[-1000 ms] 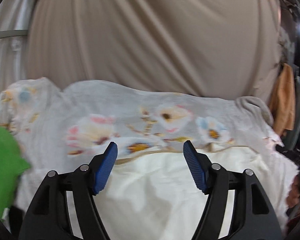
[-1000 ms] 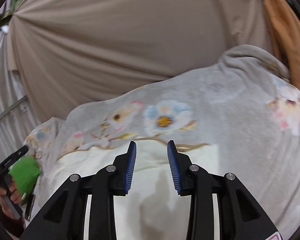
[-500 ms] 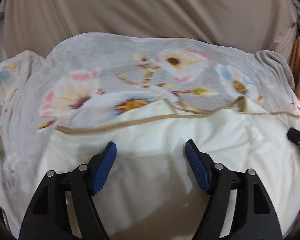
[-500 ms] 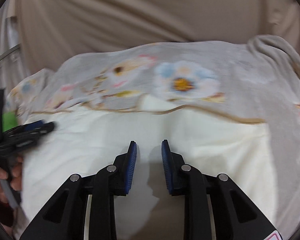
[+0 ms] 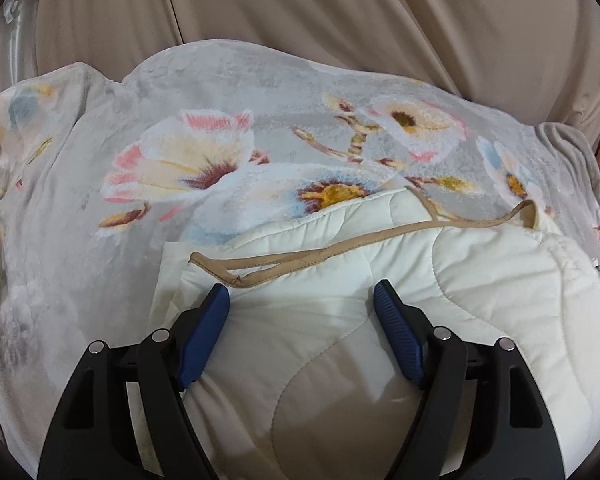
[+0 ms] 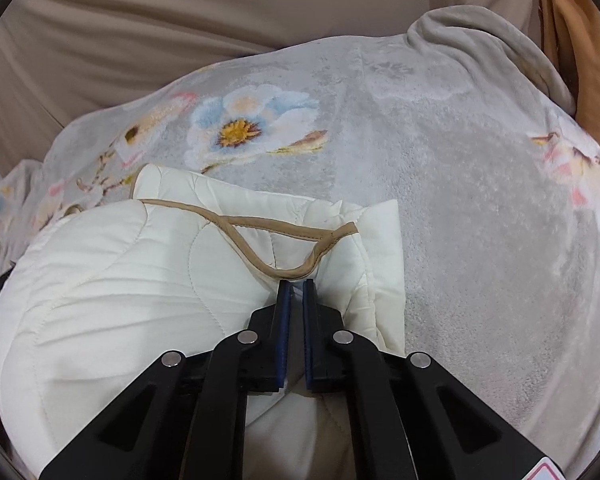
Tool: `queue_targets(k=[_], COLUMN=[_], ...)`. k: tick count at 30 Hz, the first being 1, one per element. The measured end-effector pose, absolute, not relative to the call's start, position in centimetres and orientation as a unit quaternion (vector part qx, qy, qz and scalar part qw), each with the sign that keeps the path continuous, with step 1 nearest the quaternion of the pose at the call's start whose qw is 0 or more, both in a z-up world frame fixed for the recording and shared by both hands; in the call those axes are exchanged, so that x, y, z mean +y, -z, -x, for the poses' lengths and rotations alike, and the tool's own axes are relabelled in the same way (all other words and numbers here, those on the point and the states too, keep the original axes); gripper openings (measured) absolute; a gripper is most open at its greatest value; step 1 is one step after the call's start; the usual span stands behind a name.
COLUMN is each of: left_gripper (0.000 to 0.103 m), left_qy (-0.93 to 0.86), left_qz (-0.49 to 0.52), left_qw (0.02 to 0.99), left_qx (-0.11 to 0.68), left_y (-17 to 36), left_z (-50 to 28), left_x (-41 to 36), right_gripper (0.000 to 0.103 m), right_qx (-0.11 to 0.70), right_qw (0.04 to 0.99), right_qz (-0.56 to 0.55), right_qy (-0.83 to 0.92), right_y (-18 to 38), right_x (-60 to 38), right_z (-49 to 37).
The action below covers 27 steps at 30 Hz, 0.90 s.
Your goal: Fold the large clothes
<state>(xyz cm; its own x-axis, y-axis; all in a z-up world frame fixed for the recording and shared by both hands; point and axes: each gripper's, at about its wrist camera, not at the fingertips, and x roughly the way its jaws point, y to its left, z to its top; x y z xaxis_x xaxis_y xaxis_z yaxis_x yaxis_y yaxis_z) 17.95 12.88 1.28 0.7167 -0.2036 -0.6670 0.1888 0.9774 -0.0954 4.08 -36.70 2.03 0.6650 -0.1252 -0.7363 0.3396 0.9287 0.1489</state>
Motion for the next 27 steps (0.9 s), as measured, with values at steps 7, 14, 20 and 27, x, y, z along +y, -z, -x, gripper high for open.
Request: queue_targets(k=[7, 14, 20, 27], left_gripper=[0.079, 0.079, 0.084, 0.089], left_qy=[0.106, 0.084, 0.066, 0.065], left_qz=[0.031, 0.008, -0.025, -0.018], left_qw=[0.936, 0.923, 0.925, 0.920], left_qx=[0.335, 0.375, 0.374, 0.385], left_y=[-5.4, -3.3, -1.2, -0.5], left_z=[-16.3, -20.0, -20.6, -21.5], left_x=[15.2, 13.1, 12.1, 12.2], right_gripper=[0.019, 0.025, 0.025, 0.001], right_qx=[0.361, 0.415, 0.487, 0.474], right_qw=[0.921, 0.900, 0.862, 0.872], right_qz=[-0.117, -0.108, -0.097, -0.081], right_qy=[0.083, -0.075, -0.101, -0.096], right_y=[-9.5, -10.5, -5.6, -4.1], right_x=[-32.1, -20.1, -13.6, -12.5], right_z=[-5.3, -17.1, -25.5, -27.8])
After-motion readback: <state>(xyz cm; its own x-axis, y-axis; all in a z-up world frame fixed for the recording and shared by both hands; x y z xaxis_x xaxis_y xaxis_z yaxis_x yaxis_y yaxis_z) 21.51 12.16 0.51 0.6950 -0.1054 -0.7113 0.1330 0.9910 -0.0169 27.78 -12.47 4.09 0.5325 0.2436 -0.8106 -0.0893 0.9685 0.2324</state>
